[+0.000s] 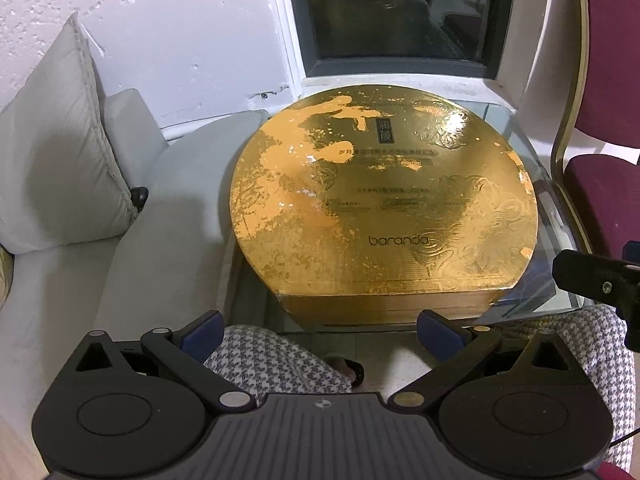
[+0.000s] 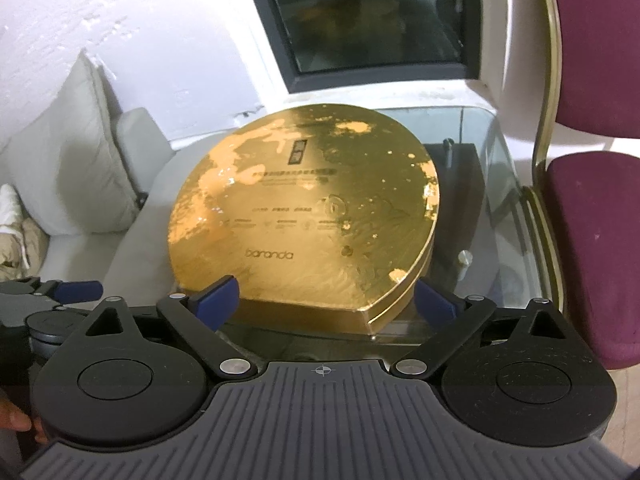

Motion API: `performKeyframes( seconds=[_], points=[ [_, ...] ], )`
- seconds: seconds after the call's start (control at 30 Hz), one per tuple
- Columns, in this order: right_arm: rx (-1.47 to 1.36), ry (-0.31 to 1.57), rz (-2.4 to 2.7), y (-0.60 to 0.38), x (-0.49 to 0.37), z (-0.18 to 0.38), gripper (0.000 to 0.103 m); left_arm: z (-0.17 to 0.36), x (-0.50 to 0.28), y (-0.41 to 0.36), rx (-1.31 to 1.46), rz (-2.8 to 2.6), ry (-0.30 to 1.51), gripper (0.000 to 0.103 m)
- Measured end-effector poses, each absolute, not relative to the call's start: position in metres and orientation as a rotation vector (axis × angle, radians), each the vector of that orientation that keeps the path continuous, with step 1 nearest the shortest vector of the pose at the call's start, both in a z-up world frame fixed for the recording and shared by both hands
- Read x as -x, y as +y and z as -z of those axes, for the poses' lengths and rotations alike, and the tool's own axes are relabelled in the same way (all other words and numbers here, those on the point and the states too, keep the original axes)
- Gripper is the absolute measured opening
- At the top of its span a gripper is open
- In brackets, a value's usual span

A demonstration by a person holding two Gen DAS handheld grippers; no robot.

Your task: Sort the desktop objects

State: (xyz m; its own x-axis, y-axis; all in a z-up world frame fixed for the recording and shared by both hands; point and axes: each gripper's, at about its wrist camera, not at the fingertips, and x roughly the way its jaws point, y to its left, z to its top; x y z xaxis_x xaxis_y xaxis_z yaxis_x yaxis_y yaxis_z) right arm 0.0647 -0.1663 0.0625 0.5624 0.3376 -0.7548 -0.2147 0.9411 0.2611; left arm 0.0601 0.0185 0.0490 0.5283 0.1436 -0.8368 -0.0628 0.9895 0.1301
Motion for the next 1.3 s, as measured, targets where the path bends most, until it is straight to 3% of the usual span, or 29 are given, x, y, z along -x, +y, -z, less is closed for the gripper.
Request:
performKeyframes(
  seconds=[1.3],
  points=[
    [-0.160,0.859,-0.234,-0.198,-0.018,-0.085,0.098,-0.068,-0.032,-0.011,-0.120,-0.055,0.931,0.102]
  ],
)
